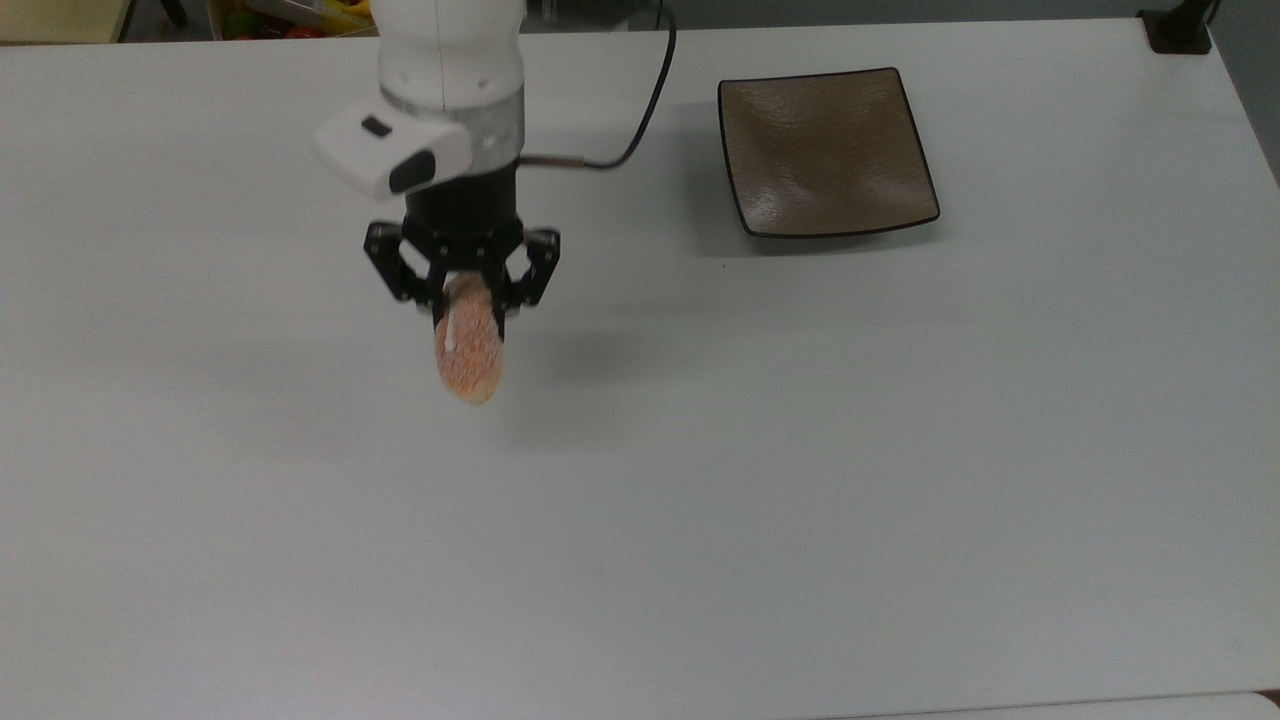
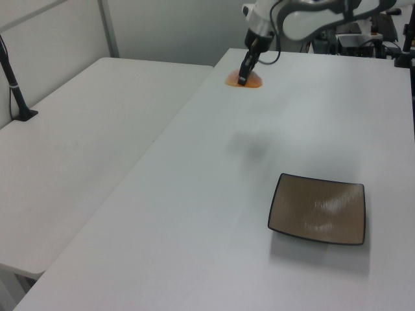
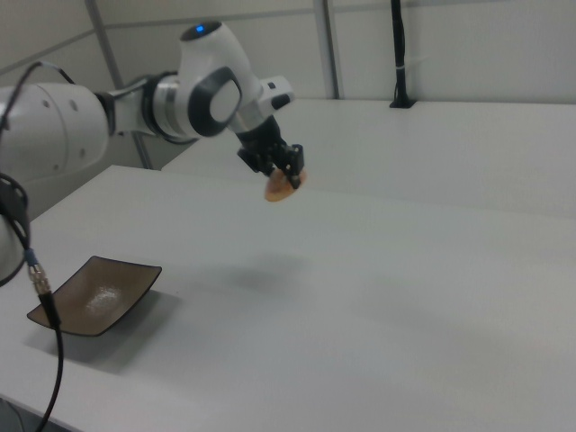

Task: Bread is placed on a ceramic plate
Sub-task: 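Lift the bread roll and carry it toward the brown plate, then lower the bread roll onto the brown plate and open the gripper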

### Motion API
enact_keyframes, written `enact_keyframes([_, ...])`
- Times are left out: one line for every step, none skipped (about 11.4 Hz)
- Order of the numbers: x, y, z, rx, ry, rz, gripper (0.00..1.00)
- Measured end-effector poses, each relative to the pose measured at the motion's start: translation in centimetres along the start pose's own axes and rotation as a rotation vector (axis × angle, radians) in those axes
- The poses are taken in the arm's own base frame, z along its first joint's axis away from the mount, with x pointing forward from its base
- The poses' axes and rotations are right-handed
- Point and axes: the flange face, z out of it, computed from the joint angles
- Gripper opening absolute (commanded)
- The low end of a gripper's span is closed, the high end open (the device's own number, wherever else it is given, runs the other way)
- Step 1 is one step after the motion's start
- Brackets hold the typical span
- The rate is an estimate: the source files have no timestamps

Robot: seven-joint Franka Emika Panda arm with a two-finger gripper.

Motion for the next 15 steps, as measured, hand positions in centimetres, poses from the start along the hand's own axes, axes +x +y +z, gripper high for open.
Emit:
enact_keyframes([-0.8, -0.3, -2.4, 0.018, -0.052, 0.007, 0.50])
enact_keyframes([-1.6, -0.4, -4.7, 0.029, -0.098, 0.011, 0.50])
enact_keyframes([-2.5, -0.6, -6.9, 0.034, -0.133, 0.009, 0.50])
enact_keyframes([-3.5, -1.0, -8.7, 0.040, -0.164, 0.003, 0.50])
enact_keyframes([-4.7, -1.8, -10.1, 0.046, -0.186, -0.011, 0.50])
enact_keyframes([-6.1, -2.7, -11.2, 0.051, -0.209, -0.027, 0.50])
enact_keyframes([-7.6, -3.5, -11.9, 0.056, -0.238, -0.043, 0.50])
enact_keyframes([-9.0, -4.3, -12.5, 0.061, -0.263, -0.068, 0.50])
enact_keyframes([-10.1, -5.0, -13.1, 0.067, -0.276, -0.096, 0.50])
enact_keyframes([-11.3, -6.1, -13.6, 0.074, -0.284, -0.126, 0.50])
enact_keyframes([-12.5, -7.6, -14.0, 0.088, -0.289, -0.155, 0.50])
enact_keyframes([-13.5, -9.3, -14.3, 0.112, -0.294, -0.181, 0.50])
enact_keyframes([-14.1, -11.3, -14.5, 0.135, -0.299, -0.210, 0.50])
enact_keyframes([-14.7, -13.3, -14.6, 0.153, -0.303, -0.242, 0.50])
enact_keyframes([-15.3, -15.5, -14.7, 0.162, -0.308, -0.272, 0.50])
